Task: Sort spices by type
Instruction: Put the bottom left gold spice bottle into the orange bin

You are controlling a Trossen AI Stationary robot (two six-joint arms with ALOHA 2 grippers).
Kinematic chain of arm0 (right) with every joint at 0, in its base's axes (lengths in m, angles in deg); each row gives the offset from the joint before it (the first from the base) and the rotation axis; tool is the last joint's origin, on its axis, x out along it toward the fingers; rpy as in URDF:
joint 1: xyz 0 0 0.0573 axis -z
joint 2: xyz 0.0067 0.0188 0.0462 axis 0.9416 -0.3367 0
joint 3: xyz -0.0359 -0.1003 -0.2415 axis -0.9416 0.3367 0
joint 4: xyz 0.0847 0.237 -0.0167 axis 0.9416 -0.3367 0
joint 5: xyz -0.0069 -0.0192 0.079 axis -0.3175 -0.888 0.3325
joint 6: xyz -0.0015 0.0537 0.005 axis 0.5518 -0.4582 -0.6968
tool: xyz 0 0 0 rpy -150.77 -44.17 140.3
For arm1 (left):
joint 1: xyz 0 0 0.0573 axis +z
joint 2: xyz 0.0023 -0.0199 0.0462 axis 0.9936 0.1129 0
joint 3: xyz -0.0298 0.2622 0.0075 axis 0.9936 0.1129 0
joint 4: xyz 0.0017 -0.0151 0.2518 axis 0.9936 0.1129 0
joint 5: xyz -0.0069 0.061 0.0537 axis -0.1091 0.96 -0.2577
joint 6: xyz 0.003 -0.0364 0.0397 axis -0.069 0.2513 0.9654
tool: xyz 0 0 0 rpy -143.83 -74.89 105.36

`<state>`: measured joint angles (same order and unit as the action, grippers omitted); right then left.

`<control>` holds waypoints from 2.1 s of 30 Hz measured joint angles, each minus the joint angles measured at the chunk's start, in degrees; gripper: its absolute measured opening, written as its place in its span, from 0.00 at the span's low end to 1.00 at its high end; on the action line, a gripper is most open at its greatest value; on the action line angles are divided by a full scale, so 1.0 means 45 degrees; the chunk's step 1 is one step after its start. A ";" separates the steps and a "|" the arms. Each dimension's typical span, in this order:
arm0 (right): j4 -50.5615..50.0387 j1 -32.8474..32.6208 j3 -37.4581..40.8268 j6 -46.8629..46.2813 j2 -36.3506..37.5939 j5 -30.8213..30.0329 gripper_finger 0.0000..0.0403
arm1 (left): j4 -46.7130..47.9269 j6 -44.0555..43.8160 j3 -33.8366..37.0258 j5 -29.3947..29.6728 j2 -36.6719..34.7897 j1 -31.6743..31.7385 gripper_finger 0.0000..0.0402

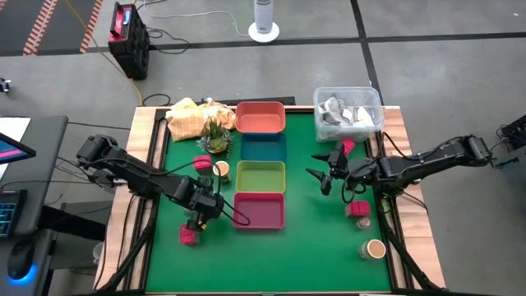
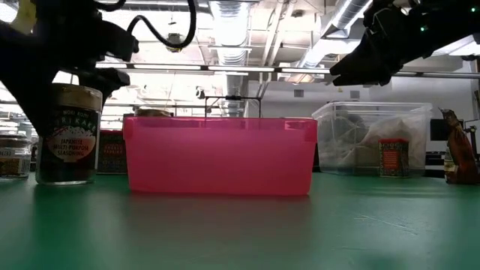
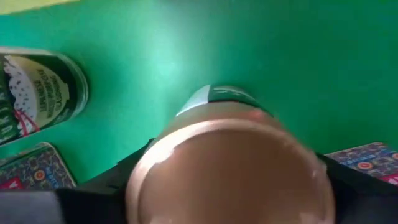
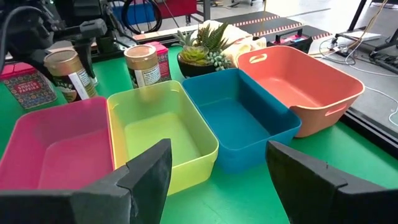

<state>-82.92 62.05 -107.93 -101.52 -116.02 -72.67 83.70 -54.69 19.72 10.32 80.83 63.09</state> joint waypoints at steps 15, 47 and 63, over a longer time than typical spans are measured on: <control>-0.0003 0.0005 0.0000 -0.0453 0.0000 0.0005 0.71 | 0.1569 0.0427 -0.2460 -0.1084 -0.0914 0.1223 0.67; 0.1355 -0.0884 0.0010 -0.1075 -0.0665 -0.0647 0.71 | 0.0982 0.6520 -1.0544 -0.1281 0.5130 1.0349 0.67; 0.1323 -0.1579 0.0010 -0.1327 -0.0675 -0.0700 0.71 | 0.1308 0.7400 -1.1992 -0.1488 0.7633 1.3350 0.67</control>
<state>-76.97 54.95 -107.88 -107.50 -119.06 -75.82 89.59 -21.39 -34.25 3.62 115.18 123.17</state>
